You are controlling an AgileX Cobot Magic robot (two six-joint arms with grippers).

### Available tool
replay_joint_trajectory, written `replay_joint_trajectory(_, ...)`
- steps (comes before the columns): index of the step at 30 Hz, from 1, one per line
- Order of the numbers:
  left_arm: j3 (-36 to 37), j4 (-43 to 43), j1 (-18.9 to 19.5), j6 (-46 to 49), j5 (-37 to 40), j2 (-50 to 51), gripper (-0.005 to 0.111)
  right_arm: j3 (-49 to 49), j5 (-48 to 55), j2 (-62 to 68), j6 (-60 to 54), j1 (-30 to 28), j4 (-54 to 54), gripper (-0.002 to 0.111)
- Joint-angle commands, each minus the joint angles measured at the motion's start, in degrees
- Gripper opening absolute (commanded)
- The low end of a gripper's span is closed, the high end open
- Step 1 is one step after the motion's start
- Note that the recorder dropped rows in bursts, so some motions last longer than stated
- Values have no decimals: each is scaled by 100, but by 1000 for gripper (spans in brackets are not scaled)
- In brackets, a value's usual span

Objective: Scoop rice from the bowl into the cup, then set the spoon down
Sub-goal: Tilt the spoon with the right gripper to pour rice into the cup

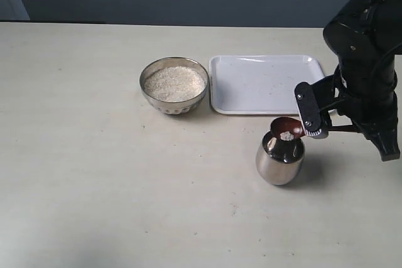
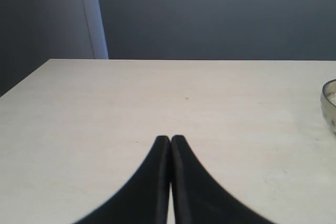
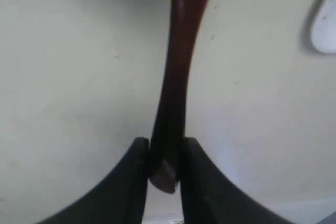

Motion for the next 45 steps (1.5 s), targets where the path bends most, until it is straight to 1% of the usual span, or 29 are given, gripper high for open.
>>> replay_joint_trajectory(1, 29, 0, 10, -15, -28, 2, 1, 24, -145, -52, 111, -14, -65, -1)
replay_joint_trajectory(5, 29, 0, 10, -15, -28, 2, 1, 24, -145, -67, 217, 188, -146, -1)
replay_joint_trajectory(7, 29, 0, 10, -15, -28, 2, 1, 24, -121, -67, 522, 277, -378, -1)
replay_joint_trajectory(19, 29, 0, 10, -15, -28, 2, 1, 49, 54, -273, 707, 277, -369, -1)
replay_joint_trajectory(24, 29, 0, 10, -15, -28, 2, 1, 465, -162, -439, 716, 277, -397, -1)
replay_joint_trajectory(28, 29, 0, 10, -15, -28, 2, 1, 825, -651, -709, 997, 277, -557, -1)
replay_joint_trajectory(33, 29, 0, 10, -15, -28, 2, 1, 1000, -959, -875, 1254, 277, -882, -1)
replay_joint_trajectory(37, 29, 0, 10, -15, -28, 2, 1, 1077, -1142, -875, 1368, 305, -920, -1)
replay_joint_trajectory(42, 29, 0, 10, -15, -28, 2, 1, 1349, -1326, -875, 1776, 506, -1455, -1)
replay_joint_trajectory(45, 29, 0, 10, -15, -28, 2, 1, 1564, -1449, -875, 2240, 582, -1924, -1)
